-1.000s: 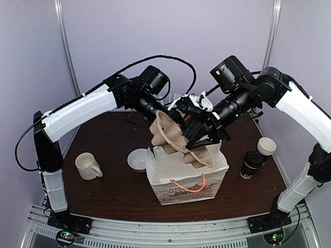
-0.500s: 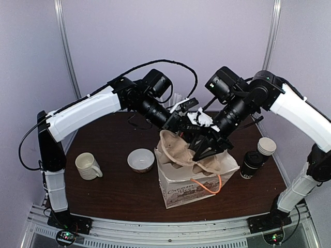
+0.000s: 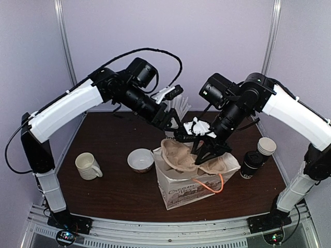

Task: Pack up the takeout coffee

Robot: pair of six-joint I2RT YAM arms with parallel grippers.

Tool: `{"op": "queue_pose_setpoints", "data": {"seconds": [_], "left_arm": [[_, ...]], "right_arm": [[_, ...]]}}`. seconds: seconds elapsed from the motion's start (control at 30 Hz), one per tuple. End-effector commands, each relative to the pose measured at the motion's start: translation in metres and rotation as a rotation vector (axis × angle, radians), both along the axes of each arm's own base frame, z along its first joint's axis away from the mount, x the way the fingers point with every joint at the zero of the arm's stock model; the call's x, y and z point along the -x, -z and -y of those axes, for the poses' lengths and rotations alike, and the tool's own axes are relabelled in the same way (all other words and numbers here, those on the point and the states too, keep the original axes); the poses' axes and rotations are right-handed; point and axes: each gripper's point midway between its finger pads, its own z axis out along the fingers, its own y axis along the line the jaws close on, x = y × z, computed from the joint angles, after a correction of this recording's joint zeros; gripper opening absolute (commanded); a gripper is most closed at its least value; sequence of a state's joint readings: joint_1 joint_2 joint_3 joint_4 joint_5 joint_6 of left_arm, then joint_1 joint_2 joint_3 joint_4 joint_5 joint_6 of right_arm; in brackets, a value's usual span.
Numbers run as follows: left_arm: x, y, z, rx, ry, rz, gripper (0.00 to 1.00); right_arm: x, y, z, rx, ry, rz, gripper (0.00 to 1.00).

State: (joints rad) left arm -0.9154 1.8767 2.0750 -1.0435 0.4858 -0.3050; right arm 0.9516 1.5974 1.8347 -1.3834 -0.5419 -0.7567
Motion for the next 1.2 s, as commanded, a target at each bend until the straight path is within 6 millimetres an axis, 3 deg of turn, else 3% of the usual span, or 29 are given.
{"op": "queue_pose_setpoints", "data": {"seconds": [0.0,0.1,0.23,0.83,1.17], "left_arm": [[-0.011,-0.064,-0.036,0.119,-0.11,0.216,0.82],[-0.011,-0.082,-0.048,0.152,-0.134,0.291,0.83],[-0.015,-0.087,-0.069,0.147,-0.201,0.339,0.83],[-0.007,-0.082,-0.106,0.141,-0.28,0.36,0.83],[-0.009,-0.071,-0.108,0.132,-0.292,0.347,0.84]], "right_arm": [[-0.003,0.004,0.006,0.047,0.008,0.031,0.27],[-0.005,0.007,0.006,0.059,0.012,0.04,0.27],[-0.011,0.012,0.008,0.09,0.024,0.062,0.27],[-0.028,0.057,0.009,0.307,0.059,0.098,0.25],[-0.034,0.078,0.019,0.408,0.095,0.098,0.24]]}}
